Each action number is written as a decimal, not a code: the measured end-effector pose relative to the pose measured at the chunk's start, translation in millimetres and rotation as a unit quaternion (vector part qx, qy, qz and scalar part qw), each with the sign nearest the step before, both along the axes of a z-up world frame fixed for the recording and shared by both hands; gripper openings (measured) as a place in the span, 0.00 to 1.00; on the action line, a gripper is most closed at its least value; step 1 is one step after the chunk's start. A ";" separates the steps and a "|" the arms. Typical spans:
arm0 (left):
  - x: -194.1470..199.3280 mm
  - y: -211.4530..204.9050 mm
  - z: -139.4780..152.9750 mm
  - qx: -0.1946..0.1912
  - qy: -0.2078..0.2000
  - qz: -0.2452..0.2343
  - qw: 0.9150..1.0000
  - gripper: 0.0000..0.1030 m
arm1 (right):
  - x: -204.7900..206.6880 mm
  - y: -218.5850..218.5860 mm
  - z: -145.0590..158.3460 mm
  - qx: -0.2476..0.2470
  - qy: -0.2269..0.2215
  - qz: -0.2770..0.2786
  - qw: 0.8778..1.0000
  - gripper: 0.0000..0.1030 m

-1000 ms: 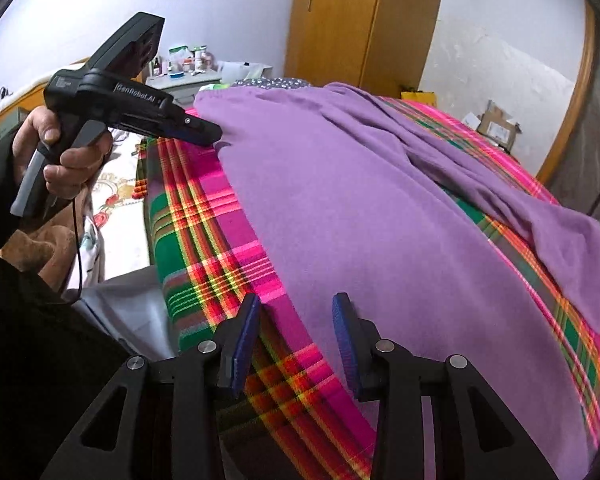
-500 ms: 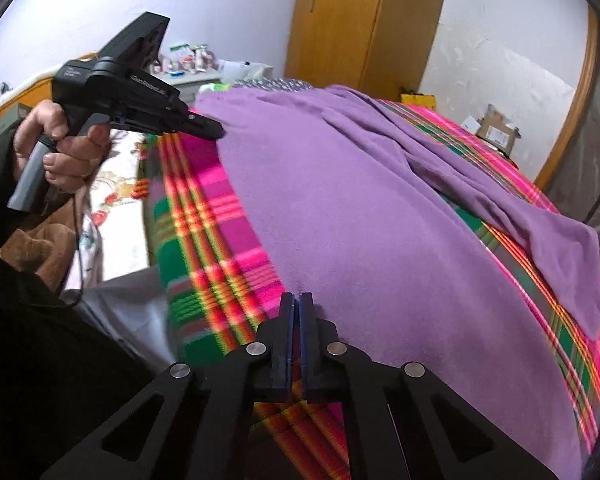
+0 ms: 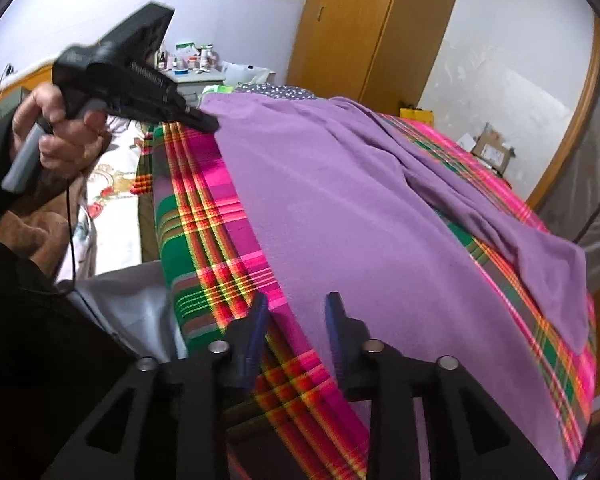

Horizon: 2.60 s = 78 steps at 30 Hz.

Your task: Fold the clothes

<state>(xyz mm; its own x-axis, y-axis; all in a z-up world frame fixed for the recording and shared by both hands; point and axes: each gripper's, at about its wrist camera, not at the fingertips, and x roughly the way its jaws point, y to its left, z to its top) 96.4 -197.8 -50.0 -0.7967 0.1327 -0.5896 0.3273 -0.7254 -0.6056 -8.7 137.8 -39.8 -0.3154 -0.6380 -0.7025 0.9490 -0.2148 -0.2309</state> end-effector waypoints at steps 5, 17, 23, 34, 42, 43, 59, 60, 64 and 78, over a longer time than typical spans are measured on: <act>-1.3 1.6 12.4 -0.006 0.013 -0.003 1.000 0.01 | 0.1 -8.4 -6.5 0.008 0.015 0.004 1.000 0.30; 10.7 4.2 -11.6 0.008 -0.025 -0.002 1.000 0.01 | 9.9 -0.4 -1.0 0.025 0.012 0.023 0.999 0.02; 14.9 0.3 -18.1 0.012 -0.029 -0.009 0.999 0.01 | 5.5 -0.3 -4.9 0.031 -0.014 0.026 0.999 0.05; 35.0 -56.1 -7.4 -0.030 -0.017 0.098 0.995 0.21 | -11.7 8.7 10.6 -0.016 -0.065 -0.010 0.998 0.19; 26.2 -118.9 -22.7 -0.020 -0.038 0.179 0.983 0.28 | -18.2 7.2 6.7 -0.019 -0.072 -0.035 0.997 0.19; 24.7 -122.7 -24.5 -0.018 -0.037 0.179 0.983 0.28 | -19.3 6.2 5.9 -0.018 -0.072 -0.039 0.997 0.19; 28.4 -136.5 -28.1 -0.022 -0.015 0.173 0.984 0.06 | -29.9 7.6 5.0 -0.021 -0.076 -0.076 0.994 0.19; 28.6 -137.1 -30.0 -0.023 -0.020 0.171 0.985 0.06 | -30.5 8.3 5.1 -0.021 -0.077 -0.078 0.994 0.19; 25.2 -142.7 -40.0 -0.012 -0.024 0.167 0.986 0.07 | -33.7 12.3 3.6 -0.025 -0.087 -0.091 0.992 0.19; 40.4 -122.4 -15.1 -0.044 -0.021 0.163 0.985 0.08 | -63.7 74.6 9.1 -0.067 -0.099 -0.218 0.969 0.19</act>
<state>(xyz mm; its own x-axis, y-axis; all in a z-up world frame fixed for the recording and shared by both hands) 136.8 -320.1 -65.1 -0.7625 -0.1800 -0.6214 0.5762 -0.6259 -0.5256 -72.5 212.4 -30.8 -0.4436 -0.5636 -0.6969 0.7836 -0.6213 0.0036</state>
